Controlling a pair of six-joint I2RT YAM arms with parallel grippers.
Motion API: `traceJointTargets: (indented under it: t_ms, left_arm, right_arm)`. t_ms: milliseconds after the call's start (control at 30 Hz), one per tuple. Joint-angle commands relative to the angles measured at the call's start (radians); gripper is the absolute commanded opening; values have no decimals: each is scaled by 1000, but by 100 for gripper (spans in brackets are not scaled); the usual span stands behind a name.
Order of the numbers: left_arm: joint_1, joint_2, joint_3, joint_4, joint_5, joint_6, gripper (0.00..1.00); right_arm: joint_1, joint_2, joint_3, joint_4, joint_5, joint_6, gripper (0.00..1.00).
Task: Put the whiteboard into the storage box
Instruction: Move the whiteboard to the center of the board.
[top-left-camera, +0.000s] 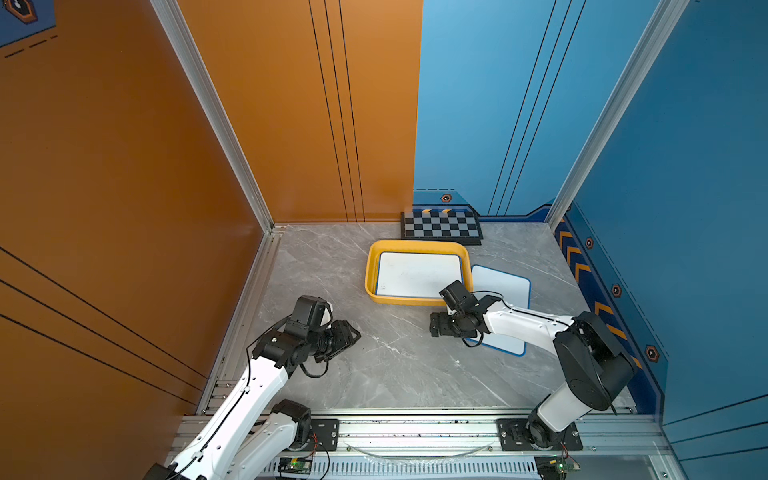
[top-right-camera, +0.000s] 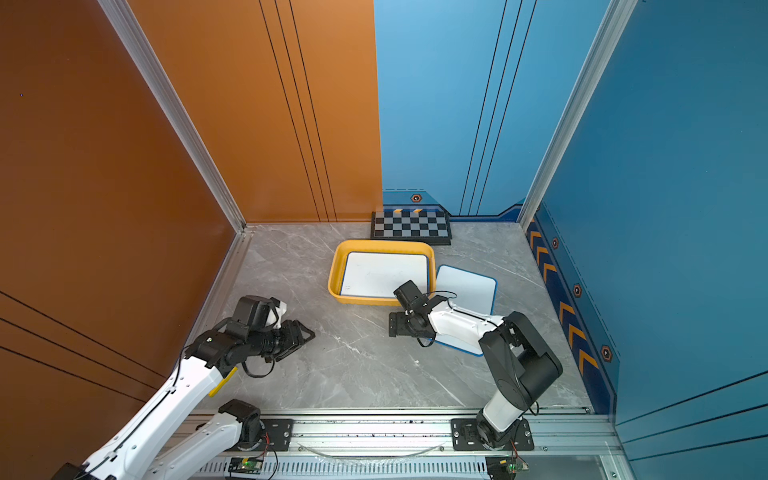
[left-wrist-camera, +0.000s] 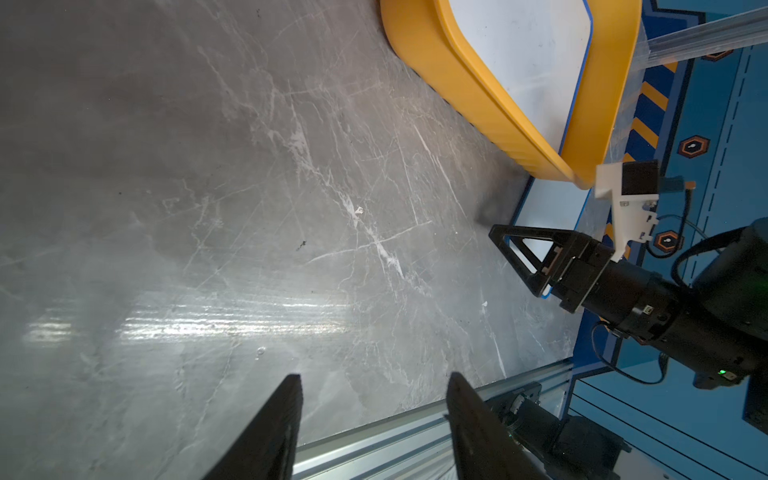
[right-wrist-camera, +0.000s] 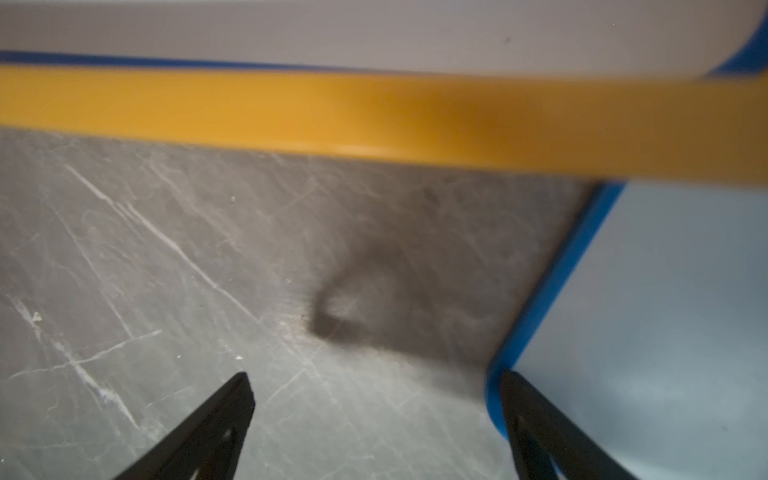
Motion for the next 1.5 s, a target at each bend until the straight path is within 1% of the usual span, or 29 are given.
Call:
traceJointTargets:
  t_ms: [0, 233, 433, 600, 700, 767, 867, 967, 1033, 1133, 1233, 1333, 1400, 1467]
  left_arm:
    - [-6, -42, -16, -33, 21, -13, 58]
    - [-18, -73, -43, -64, 17, -13, 58]
    - [-49, -68, -71, -62, -12, -37, 58]
    - [-109, -45, -78, -61, -60, -49, 58]
    - [-157, -31, -76, -61, -109, -65, 58]
    - [-182, -17, -77, -62, -144, -78, 58]
    - [-219, 18, -67, -61, -191, -88, 58]
    - [-260, 62, -53, -60, -235, -96, 58]
    - [-289, 96, -40, -61, -270, -102, 59]
    - [-330, 142, -21, -59, -310, -112, 60]
    - [-370, 194, 2, -52, -340, -127, 61]
    - [-401, 246, 18, -31, -347, -147, 61]
    - [-413, 288, 28, -10, -340, -156, 61]
    - [-426, 332, 41, 15, -329, -162, 61]
  right_arm:
    - [92, 105, 12, -11, -107, 99, 94]
    - [170, 246, 181, -2, -109, 116, 94]
    - [157, 338, 291, -2, -121, 95, 94]
    - [165, 389, 366, -2, -151, 91, 94]
    - [181, 341, 374, -6, -155, 77, 94]
    - [180, 277, 352, -16, -148, 72, 94]
    - [154, 136, 265, -29, -123, 72, 94]
    - [110, -35, 147, -79, -60, 57, 95]
    - [50, -157, 62, -132, -9, 38, 96]
    - [-109, -295, -59, -181, -17, 26, 96]
    - [-290, -432, -177, -228, -38, 5, 97]
    - [-420, -526, -247, -254, -54, -8, 98]
    - [-479, -555, -277, -258, -76, -9, 99]
    - [-516, -559, -294, -261, -86, -16, 99]
